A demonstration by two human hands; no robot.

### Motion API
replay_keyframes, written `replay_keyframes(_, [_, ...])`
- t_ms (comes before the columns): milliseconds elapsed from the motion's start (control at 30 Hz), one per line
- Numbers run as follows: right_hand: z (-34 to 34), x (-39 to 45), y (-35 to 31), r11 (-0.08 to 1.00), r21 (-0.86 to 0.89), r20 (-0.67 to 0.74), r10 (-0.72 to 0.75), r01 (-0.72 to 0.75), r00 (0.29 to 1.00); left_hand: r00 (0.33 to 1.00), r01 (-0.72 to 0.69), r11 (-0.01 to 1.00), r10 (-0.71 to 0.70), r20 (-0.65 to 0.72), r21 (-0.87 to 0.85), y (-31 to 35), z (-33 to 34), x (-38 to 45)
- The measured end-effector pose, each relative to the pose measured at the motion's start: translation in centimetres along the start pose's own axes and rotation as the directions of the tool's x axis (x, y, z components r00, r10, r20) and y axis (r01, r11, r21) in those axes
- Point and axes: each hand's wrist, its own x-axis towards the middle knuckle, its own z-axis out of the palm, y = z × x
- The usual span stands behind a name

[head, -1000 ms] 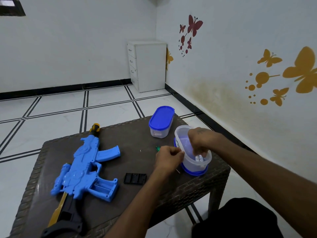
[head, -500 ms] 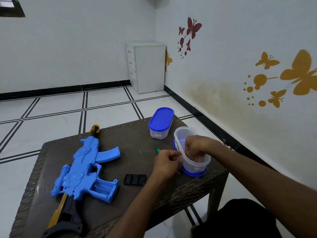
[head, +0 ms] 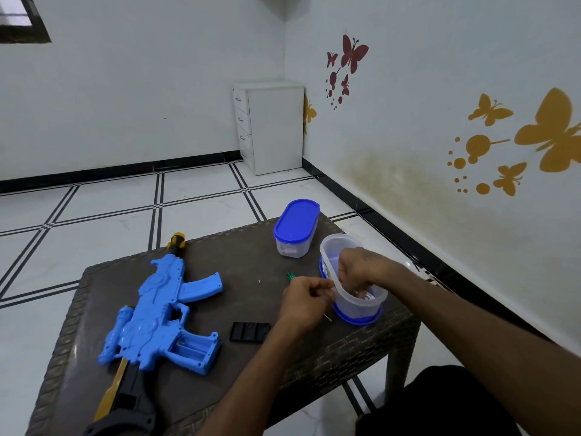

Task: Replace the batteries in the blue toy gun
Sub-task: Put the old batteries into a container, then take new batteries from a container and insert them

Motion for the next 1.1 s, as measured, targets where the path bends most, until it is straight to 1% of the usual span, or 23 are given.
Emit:
replay_keyframes(67, [0.0, 0.1, 0.3, 0.999, 0.048, -0.022, 0.003, -0.002, 1.000, 1.000, 0.010, 1.000, -0.010, -0.005, 0.012, 0.1, -0.3, -0.1])
replay_keyframes(133, [-0.1, 0.1, 0.5, 0.998, 0.068, -0.072, 0.001, 0.004, 0.997, 1.000, 0.000, 1.000, 0.000, -0.018, 0.024, 0.2, -0.8, -0.2])
replay_keyframes(267, [-0.8, -0.1, 0.7, 0.997, 0.077, -0.233, -0.002, 0.021, 0.972, 0.995, -0.048, 0.997, 0.054, -0.087, 0.064, 0.0, -3.2, -0.7])
replay_keyframes(400, [-2.4, -0.9, -0.4, 0.990, 0.073, -0.405, -0.078, 0.117, 0.911, 0.973, -0.098, 0.970, 0.141, -0.183, 0.224, -0.4, -7.3, -2.1])
replay_keyframes(467, [-3.3, -1.7, -2.1, 0.980, 0.075, -0.437, -0.133, 0.184, 0.890, 0.956, -0.098, 0.942, 0.180, -0.234, 0.321, -0.5, -9.8, -3.3])
replay_keyframes(600, [-3.7, -3.7, -6.7, 0.938, 0.093, -0.406, -0.272, 0.335, 0.873, 0.911, -0.048, 0.883, 0.231, -0.343, 0.467, -1.7, -14.3, -6.0])
replay_keyframes(800, [-0.2, -5.1, -13.8, 0.875, 0.089, -0.240, -0.445, 0.476, 0.863, 0.864, 0.132, 0.774, 0.216, -0.454, 0.619, -4.9, -19.3, -10.2])
replay_keyframes(867, [1.5, -4.4, -15.5, 0.871, 0.073, -0.198, -0.466, 0.487, 0.863, 0.871, 0.149, 0.732, 0.222, -0.439, 0.665, -6.1, -20.5, -11.2])
replay_keyframes(900, [2.0, -4.0, -15.5, 0.878, 0.067, -0.190, -0.456, 0.475, 0.870, 0.887, 0.149, 0.709, 0.212, -0.410, 0.689, -6.5, -20.6, -11.2])
replay_keyframes(967, [3.2, -3.1, -16.0, 0.881, 0.044, -0.162, -0.459, 0.471, 0.874, 0.922, 0.173, 0.681, 0.143, -0.361, 0.712, -7.4, -21.2, -11.6])
replay_keyframes(1033, [4.2, -2.3, -16.3, 0.886, 0.009, -0.133, -0.458, 0.463, 0.879, 0.944, 0.190, 0.674, 0.075, -0.322, 0.714, -8.2, -21.6, -11.8])
replay_keyframes(1100, [4.9, -1.5, -16.2, 0.891, -0.033, -0.109, -0.453, 0.452, 0.885, 0.951, 0.187, 0.657, 0.066, -0.303, 0.731, -8.4, -21.6, -12.0])
